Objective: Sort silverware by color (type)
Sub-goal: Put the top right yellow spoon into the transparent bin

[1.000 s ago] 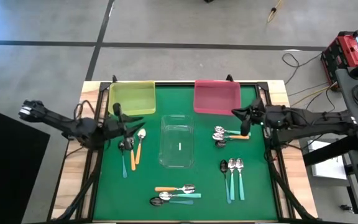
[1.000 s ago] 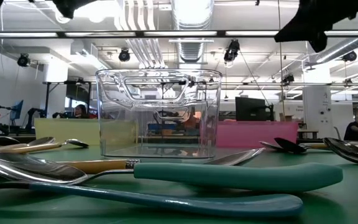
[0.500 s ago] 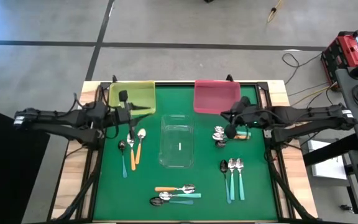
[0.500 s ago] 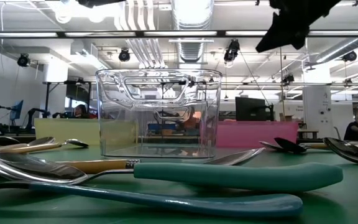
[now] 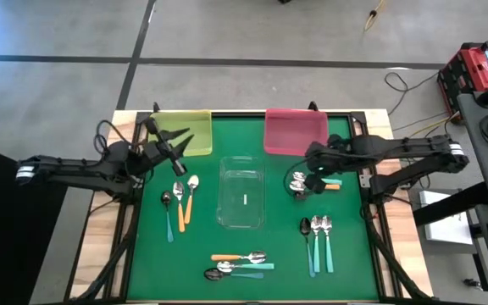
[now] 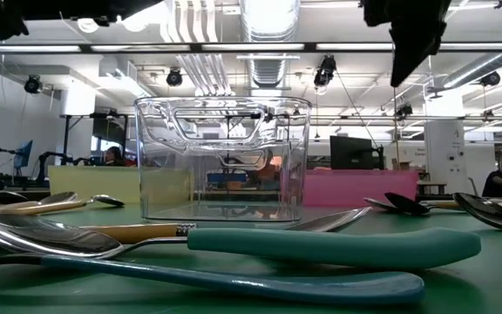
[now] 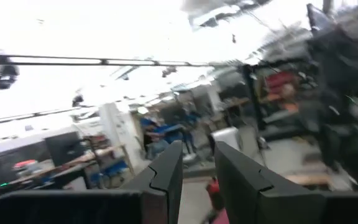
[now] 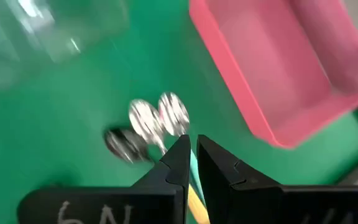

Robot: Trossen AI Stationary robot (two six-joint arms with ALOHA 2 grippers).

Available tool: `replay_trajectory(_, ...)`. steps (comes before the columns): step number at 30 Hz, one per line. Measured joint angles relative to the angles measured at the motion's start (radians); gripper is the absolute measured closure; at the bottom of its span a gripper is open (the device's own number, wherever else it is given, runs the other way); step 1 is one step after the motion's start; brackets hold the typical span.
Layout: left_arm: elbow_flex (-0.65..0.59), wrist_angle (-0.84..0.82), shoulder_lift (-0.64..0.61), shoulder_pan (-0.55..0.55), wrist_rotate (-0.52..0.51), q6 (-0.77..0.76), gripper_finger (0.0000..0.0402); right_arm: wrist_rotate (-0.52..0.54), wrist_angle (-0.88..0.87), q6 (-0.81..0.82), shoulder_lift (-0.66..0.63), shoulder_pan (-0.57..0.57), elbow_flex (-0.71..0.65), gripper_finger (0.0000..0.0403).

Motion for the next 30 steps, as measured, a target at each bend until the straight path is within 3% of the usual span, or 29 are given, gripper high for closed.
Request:
replay_trajectory(11, -0.011, 0.049, -0.002, 0.0, -0.018, -0.003, 0.0324, -0.086, -0.048, -0.241, 0.164, -0.006, -0.024, 0.0383)
replay_trajectory(16, -0.011, 0.048, 0.0, 0.0, -0.019, -0.004, 0.0324, -0.189, -0.001, -0.389, 0.205, -0.014, -0.054, 0.0383)
replay_trajectory(20, -0.011, 0.037, 0.0, 0.0, -0.019, -0.011, 0.0324, -0.288, 0.145, -0.42, 0.169, -0.053, -0.13, 0.0383)
replay_trajectory(30, -0.011, 0.031, -0.001, 0.0, -0.02, -0.012, 0.0324, -0.253, 0.328, -0.38, -0.012, -0.146, -0.429, 0.0383)
